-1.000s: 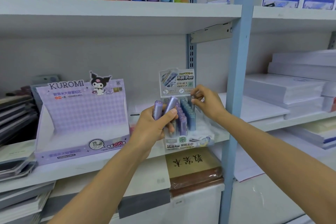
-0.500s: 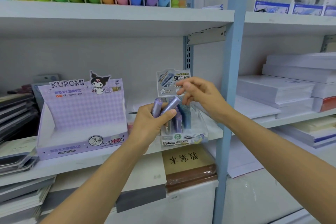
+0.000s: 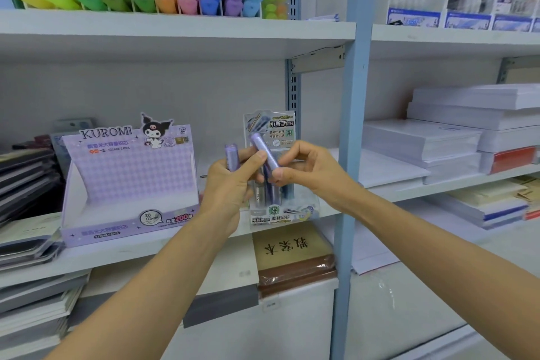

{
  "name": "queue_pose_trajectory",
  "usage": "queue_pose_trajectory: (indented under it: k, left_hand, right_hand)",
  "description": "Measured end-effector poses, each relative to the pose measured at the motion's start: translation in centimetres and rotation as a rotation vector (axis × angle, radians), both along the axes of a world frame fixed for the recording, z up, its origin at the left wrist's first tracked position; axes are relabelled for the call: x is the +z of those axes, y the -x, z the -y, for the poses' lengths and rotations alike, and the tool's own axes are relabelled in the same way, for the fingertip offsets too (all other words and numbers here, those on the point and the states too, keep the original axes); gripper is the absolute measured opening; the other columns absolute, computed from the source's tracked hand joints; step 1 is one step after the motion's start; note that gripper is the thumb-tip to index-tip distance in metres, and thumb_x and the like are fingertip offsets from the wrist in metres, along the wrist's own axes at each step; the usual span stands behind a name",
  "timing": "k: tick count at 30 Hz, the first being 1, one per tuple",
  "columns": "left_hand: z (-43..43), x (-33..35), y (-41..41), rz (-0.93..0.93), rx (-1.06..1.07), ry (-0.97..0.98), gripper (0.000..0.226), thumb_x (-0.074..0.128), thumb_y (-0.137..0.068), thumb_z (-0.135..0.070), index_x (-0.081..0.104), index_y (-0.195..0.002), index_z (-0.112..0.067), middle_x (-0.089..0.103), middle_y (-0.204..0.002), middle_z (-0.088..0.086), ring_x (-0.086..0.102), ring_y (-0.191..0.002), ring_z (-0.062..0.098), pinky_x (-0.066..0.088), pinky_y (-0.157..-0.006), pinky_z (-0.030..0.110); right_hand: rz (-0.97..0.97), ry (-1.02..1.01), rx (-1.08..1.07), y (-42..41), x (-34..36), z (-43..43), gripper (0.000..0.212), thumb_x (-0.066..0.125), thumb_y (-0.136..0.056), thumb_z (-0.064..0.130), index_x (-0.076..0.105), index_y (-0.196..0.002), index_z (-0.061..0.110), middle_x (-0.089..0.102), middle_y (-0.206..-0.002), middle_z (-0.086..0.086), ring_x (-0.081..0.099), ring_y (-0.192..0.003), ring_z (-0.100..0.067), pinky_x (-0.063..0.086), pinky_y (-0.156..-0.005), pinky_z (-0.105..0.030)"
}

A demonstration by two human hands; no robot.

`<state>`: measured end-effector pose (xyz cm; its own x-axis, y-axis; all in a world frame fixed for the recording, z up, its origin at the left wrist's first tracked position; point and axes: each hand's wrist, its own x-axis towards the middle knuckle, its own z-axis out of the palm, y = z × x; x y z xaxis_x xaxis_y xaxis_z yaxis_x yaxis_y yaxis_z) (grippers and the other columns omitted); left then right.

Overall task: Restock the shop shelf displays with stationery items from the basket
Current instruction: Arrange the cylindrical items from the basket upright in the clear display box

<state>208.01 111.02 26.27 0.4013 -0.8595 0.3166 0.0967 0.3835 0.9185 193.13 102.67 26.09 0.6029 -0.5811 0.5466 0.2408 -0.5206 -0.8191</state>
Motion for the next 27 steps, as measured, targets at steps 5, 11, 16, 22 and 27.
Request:
queue_pose_trajectory:
  k: [5,11,16,22,27]
  left_hand:
    - [-0.1,0.0,0.8,0.225,-0.012,0.018,0.017,0.069,-0.087,-0.016,0.073,-0.103,-0.012,0.064,-0.058,-0.011,0.049,-0.047,0.000,0.038,-0.044,0.009]
    - [-0.1,0.2,1.0,0.257,-0.022,0.005,0.017,0.068,-0.089,-0.020,0.068,-0.106,-0.017,0.066,-0.064,-0.012,0.055,-0.051,-0.003,0.040,-0.045,0.010]
    - [0.0,0.5,0.5,0.057,-0.137,-0.028,0.016,0.050,-0.099,-0.020,0.055,-0.106,-0.006,0.064,-0.088,0.006,0.056,-0.060,0.010,0.038,-0.046,0.022]
    - [0.2,-0.3,-0.2,0.151,-0.185,0.005,0.021,0.039,-0.104,-0.024,0.056,-0.105,-0.012,0.064,-0.068,-0.001,0.059,-0.054,0.012,0.053,-0.051,0.024]
    - [0.8,-1.3,-1.1,0.301,-0.160,-0.013,0.018,0.041,-0.103,-0.028,0.048,-0.110,-0.013,0.053,-0.066,-0.004,0.045,-0.051,0.012,0.036,-0.042,0.023]
  right_hand:
    - [0.008,0.172,-0.165,0.3,1.6,-0.4,0.019,0.064,-0.091,0.015,0.065,-0.108,0.007,0.066,-0.099,-0.013,0.063,-0.088,-0.024,0.054,-0.080,-0.032]
    - [-0.041,0.262,-0.248,0.6,2.7,0.6,0.015,0.066,-0.091,0.017,0.069,-0.104,0.023,0.070,-0.101,-0.004,0.063,-0.091,-0.014,0.053,-0.084,-0.030]
    - [0.120,0.187,-0.516,1.2,2.7,4.3,0.014,0.064,-0.091,0.009,0.067,-0.104,0.015,0.067,-0.091,-0.004,0.065,-0.086,-0.020,0.056,-0.078,-0.032]
    - [-0.104,0.212,-0.724,0.1,0.3,7.7,0.018,0.067,-0.088,0.007,0.070,-0.106,0.007,0.069,-0.089,-0.007,0.065,-0.084,-0.019,0.055,-0.084,-0.027]
    - [-0.218,0.264,-0.742,-1.4,-1.2,8.9,0.019,0.067,-0.089,0.009,0.069,-0.108,0.008,0.068,-0.092,-0.004,0.060,-0.083,-0.012,0.042,-0.069,-0.007]
